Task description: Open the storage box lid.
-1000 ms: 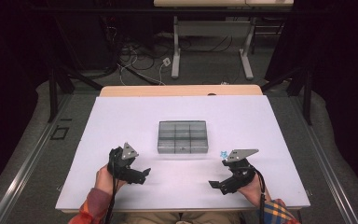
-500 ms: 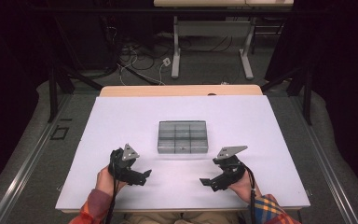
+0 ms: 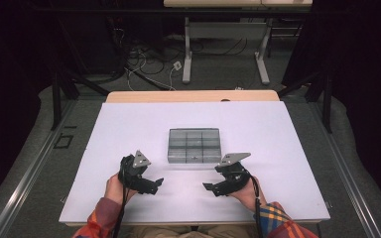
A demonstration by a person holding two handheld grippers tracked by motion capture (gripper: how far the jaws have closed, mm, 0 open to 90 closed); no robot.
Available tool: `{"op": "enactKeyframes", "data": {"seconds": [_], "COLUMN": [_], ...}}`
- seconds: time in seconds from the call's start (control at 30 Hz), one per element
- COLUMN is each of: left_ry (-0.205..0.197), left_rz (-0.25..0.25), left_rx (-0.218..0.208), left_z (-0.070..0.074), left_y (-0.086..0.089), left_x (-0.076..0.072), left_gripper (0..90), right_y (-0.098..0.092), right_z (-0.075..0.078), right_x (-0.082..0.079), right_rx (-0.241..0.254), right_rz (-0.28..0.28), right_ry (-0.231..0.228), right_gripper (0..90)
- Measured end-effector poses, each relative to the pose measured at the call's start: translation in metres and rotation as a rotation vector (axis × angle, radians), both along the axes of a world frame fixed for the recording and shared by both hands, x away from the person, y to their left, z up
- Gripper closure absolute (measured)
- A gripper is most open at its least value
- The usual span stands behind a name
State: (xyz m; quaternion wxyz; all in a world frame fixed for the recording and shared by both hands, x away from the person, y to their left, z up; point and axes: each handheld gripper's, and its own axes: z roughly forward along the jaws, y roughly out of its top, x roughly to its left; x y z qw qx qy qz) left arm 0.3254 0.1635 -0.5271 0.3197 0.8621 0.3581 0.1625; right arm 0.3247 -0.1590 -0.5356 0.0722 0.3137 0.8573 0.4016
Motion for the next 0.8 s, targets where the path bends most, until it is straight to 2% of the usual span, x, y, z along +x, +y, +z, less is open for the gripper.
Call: {"op": "enactKeyframes", "data": {"seconds": [0.27, 0.3, 0.43, 0.47, 0.53, 0.63, 0.7, 0.73, 0.8], "left_ry": [0.000, 0.000, 0.003, 0.006, 0.007, 0.005, 0.004, 0.018, 0.006], "left_rz": [-0.004, -0.004, -0.003, -0.001, -0.009, -0.011, -0.011, -0.019, -0.011], "left_rx": [0.005, 0.006, 0.004, 0.001, 0.008, 0.009, 0.007, 0.018, 0.012], "left_z": [-0.001, -0.001, -0.002, -0.002, -0.002, -0.002, -0.002, -0.001, -0.002], "left_y": [0.000, 0.000, -0.001, -0.001, -0.002, -0.002, -0.002, -0.001, -0.002], "left_x": [0.001, 0.001, 0.002, 0.002, 0.003, 0.002, 0.002, 0.002, 0.001], "left_gripper": [0.0, 0.0, 0.0, 0.0, 0.0, 0.0, 0.0, 0.0, 0.0], "right_y": [0.013, 0.014, 0.020, 0.023, 0.025, 0.030, 0.032, 0.032, 0.034], "right_z": [-0.003, -0.004, -0.005, -0.006, -0.005, -0.007, -0.007, -0.006, -0.007], "right_x": [0.010, 0.011, 0.015, 0.017, 0.019, 0.021, 0.023, 0.024, 0.026], "right_rx": [-0.016, -0.007, -0.018, -0.010, -0.021, -0.002, -0.019, -0.027, -0.020], "right_rz": [-0.021, -0.028, -0.043, -0.048, -0.050, -0.063, -0.065, -0.071, -0.078], "right_ry": [-0.020, -0.024, -0.015, -0.034, -0.022, -0.042, -0.040, -0.034, -0.044], "right_gripper": [35.8, 37.5, 46.6, 48.6, 52.7, 59.3, 62.9, 64.7, 67.3]}}
